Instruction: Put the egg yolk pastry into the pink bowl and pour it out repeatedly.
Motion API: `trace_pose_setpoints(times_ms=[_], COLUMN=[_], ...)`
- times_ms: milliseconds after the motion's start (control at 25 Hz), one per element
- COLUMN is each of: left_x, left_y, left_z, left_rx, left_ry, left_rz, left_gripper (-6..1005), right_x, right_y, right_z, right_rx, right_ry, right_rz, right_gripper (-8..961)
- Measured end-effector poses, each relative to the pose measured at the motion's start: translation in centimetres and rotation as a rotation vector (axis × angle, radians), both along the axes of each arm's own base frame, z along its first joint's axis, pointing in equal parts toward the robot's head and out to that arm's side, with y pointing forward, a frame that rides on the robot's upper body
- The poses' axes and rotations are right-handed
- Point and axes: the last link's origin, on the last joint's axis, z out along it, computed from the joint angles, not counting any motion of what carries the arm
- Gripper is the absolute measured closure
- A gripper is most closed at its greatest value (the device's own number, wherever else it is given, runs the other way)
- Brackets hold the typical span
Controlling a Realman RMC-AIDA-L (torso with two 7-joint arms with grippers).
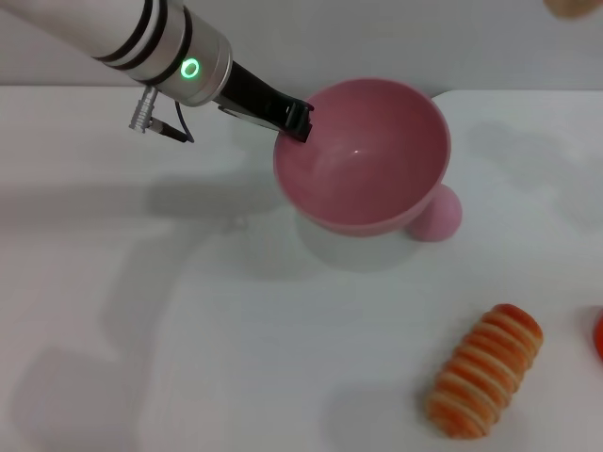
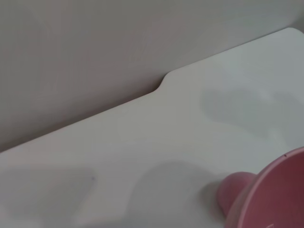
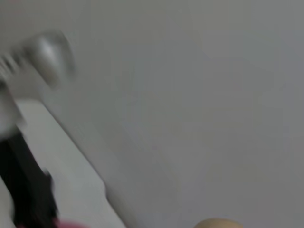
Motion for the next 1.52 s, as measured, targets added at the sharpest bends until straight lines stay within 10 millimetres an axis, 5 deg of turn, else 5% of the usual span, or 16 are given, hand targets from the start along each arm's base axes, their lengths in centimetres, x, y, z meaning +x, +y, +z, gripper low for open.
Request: trace_pose_setpoints(times_ms=[280,440,600,800,960,1080,1240,1520], left_x=[0.1,0.2,0.4,0.3,0.2,-0.1,-0.6,-0.7], left_y=[0.0,0.0,-0.2,-0.2,-0.1,0.1,0.5,1.1], left_z=[-0.1,-0.3,-0.6,-0.6,-0.6,-0.5,-0.4,-0.5], left_rx=[0.003,0.005,-0.003,-0.005,-0.001,0.025,0.064,0.159], left_ry=[-0.005,-0.009,-0.022,-0.021,-0.021,-0.029,-0.041,-0.139], left_rz=[-0.002,-0.010,-0.019,-0.019,-0.027,-0.034,-0.041,-0.102], left_gripper=[958,958,957,957,957,956,956,956], right_x=[-3.9,-3.8,-3.3,-3.0,-1.8,0.5,5.6,15.2], right_y=[0.1,1.5,2.3,2.2,1.8,1.0,-0.9,-4.0], right_z=[-3.3,-6.8,-8.5,-7.9,-5.3,-2.3,1.3,3.8], right_rx=[-0.149,-0.276,-0.327,-0.316,-0.244,-0.148,0.066,0.588], right_ry=[0.030,0.040,0.044,0.091,0.223,0.426,0.713,0.876], right_rz=[0.164,0.151,0.141,0.142,0.162,0.226,0.362,0.378], right_gripper=[748,781,708,617,491,357,360,362])
